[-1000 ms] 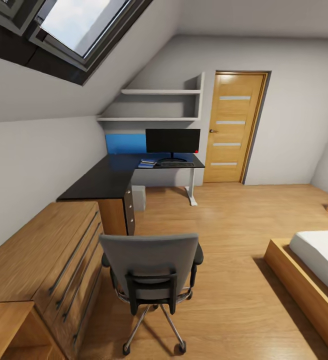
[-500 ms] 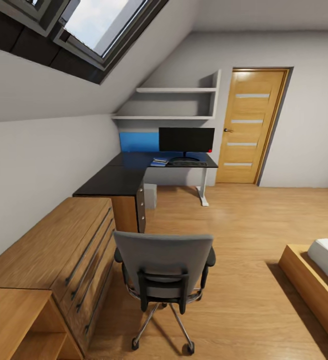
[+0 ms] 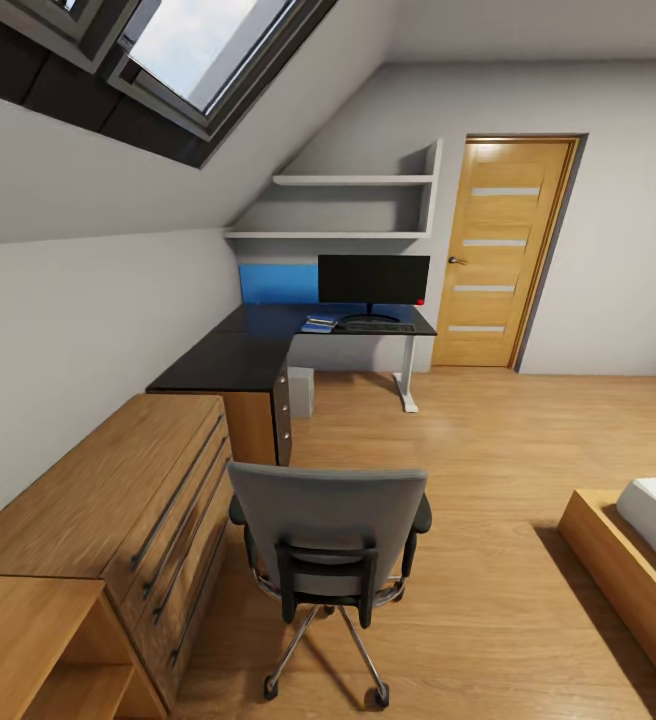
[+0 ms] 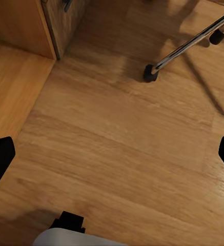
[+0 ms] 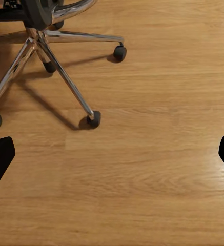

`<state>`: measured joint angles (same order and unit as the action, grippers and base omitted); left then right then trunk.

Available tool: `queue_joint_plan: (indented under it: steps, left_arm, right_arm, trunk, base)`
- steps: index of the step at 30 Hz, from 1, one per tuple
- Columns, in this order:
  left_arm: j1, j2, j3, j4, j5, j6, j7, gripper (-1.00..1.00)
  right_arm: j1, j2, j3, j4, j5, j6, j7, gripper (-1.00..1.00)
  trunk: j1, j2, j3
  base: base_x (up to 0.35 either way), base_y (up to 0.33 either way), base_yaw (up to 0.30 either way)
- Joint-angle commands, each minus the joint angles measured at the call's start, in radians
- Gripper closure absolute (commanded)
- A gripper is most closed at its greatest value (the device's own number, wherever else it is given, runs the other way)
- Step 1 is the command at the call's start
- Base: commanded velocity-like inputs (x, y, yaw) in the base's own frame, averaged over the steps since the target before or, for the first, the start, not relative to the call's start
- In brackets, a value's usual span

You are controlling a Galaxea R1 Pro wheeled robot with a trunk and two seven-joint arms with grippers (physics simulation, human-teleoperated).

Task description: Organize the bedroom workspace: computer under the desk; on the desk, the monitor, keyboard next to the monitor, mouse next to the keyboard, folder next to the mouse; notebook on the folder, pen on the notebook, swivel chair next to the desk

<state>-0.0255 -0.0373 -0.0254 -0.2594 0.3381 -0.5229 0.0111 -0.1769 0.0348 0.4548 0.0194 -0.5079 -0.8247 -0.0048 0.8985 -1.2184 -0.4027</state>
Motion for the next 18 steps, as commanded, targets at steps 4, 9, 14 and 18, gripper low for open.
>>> queue_joint_plan:
  steps: [4, 9, 14, 18]
  left_arm:
    - [-0.001, -0.001, -0.003, 0.0, 0.004, -0.003, 0.001, -1.0]
    - [-0.001, -0.002, -0.002, -0.001, 0.004, -0.003, 0.001, -1.0]
    - [-0.001, -0.003, -0.002, -0.001, 0.007, -0.001, 0.002, -1.0]
    - [-0.001, -0.003, -0.002, -0.001, 0.008, 0.001, 0.002, -1.0]
  right_arm:
    - [-0.001, -0.001, 0.008, 0.002, -0.008, -0.004, -0.001, -1.0]
    - [-0.001, -0.002, 0.008, 0.002, -0.008, -0.004, -0.001, -1.0]
    - [-0.001, -0.003, 0.008, 0.002, -0.008, -0.004, -0.001, -1.0]
    - [-0.001, -0.003, 0.008, 0.002, -0.008, -0.003, -0.001, -1.0]
  trunk:
    - [0.0, -0.001, -0.001]
    - [0.0, -0.001, -0.001]
    - [0.015, -0.029, -0.014]
    - [0.031, -0.057, -0.026]
  base:
    - [0.0, 0.0, 0.0]
    - [0.0, 0.0, 0.0]
    - [0.0, 0.0, 0.0]
    - [0.0, 0.0, 0.0]
